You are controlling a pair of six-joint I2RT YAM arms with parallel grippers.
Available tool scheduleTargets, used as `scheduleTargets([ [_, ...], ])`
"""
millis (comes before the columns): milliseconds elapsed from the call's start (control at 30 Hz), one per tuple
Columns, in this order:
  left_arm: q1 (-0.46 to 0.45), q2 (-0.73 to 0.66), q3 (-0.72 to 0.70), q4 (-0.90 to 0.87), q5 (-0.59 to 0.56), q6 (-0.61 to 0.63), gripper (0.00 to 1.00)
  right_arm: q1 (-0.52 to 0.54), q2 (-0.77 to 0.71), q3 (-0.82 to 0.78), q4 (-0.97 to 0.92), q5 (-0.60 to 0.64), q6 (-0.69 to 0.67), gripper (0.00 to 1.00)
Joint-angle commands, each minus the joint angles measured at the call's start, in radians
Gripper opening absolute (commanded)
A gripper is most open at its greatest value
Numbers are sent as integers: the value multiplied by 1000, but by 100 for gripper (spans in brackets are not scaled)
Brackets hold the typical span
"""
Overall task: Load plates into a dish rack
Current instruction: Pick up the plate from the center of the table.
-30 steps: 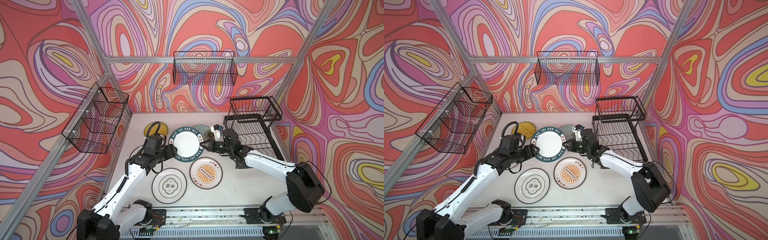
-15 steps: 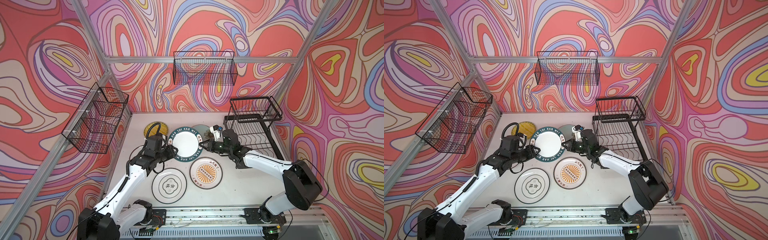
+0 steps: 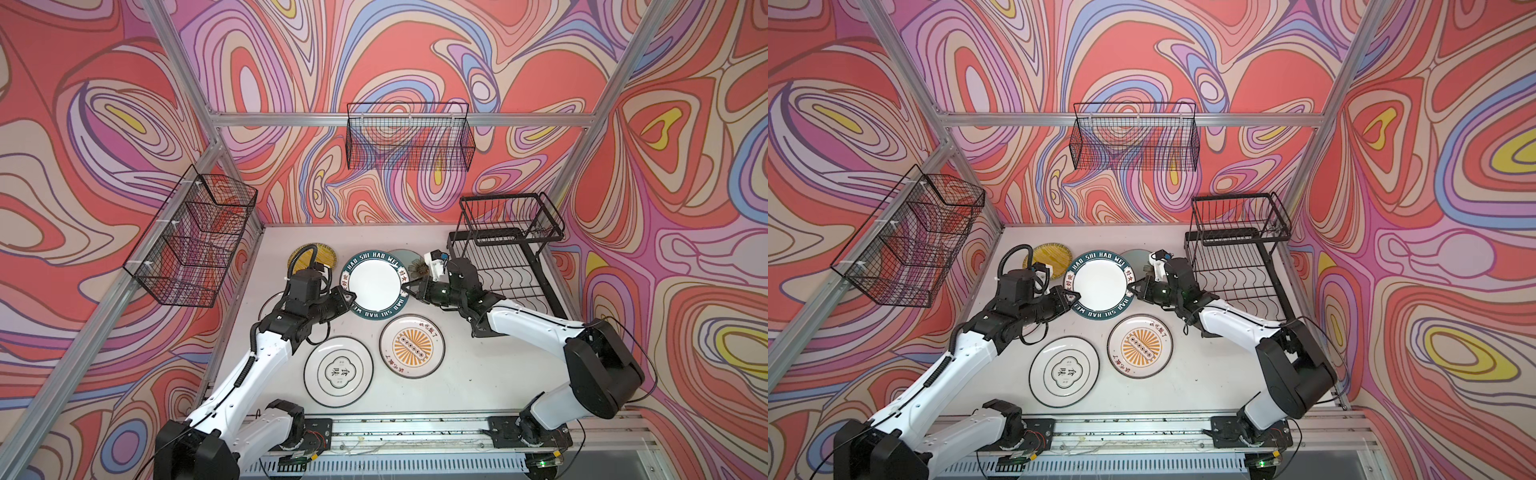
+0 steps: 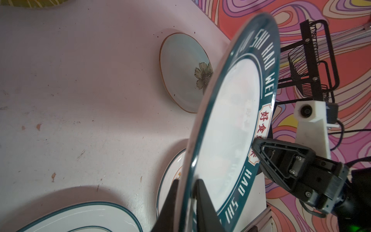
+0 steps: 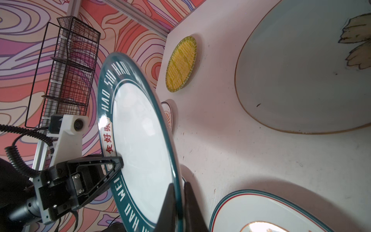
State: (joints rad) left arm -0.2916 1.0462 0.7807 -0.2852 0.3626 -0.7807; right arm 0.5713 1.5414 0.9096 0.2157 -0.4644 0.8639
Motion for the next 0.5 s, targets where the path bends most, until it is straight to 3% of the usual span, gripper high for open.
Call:
scheduleTargets([
  [0,-7,3,-30,-10,-28,43,8,26,-8,21,85,-49,-15,0],
  [167,-8,-10,-49,14,-15,16,0,26,-24,20,82,-57,-24,0],
  [467,-8,-33,-97,157,23,-27,0,25,-46,26,65,-55,-31,3],
])
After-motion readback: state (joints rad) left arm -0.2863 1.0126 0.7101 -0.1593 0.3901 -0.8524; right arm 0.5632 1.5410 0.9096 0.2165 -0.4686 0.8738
